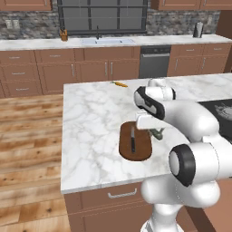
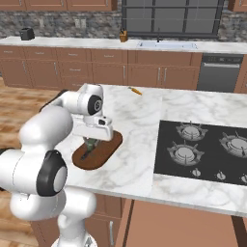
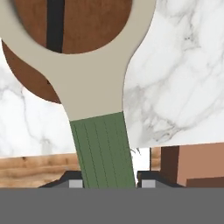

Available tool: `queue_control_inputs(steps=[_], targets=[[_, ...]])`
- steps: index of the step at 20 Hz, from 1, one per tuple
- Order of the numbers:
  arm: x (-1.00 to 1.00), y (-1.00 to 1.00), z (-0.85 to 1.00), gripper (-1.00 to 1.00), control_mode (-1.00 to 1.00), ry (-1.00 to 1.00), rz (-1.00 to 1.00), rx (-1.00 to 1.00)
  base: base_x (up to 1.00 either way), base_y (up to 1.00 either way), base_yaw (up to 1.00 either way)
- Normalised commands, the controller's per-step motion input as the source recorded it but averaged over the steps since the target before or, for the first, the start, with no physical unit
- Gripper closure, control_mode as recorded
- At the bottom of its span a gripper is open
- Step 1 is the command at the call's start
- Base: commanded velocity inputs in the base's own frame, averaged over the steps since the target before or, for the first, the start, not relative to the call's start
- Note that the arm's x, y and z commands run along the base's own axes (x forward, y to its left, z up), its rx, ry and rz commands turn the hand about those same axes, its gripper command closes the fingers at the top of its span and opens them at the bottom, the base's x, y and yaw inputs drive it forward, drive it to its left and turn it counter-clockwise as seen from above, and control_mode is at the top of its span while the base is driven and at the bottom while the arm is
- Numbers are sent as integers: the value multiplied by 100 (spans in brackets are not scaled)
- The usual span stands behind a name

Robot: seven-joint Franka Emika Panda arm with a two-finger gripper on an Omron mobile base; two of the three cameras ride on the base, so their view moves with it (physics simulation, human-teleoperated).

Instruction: Open the drawer on the right and place the cutting tools on the cutting board.

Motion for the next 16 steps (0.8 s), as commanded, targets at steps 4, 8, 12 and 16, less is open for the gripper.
queue_control_inputs(steps=[4,8,12,16], targets=[[31,29,-20,100,-100,-8,-13,-6,0,0,0],[19,23,-24,100,-100,-13,-12,-4,0,0,0],[23,21,-25,100,-100,-15,-11,-3,0,0,0],[26,11,-28,100,-100,-12,-10,-3,0,0,0]])
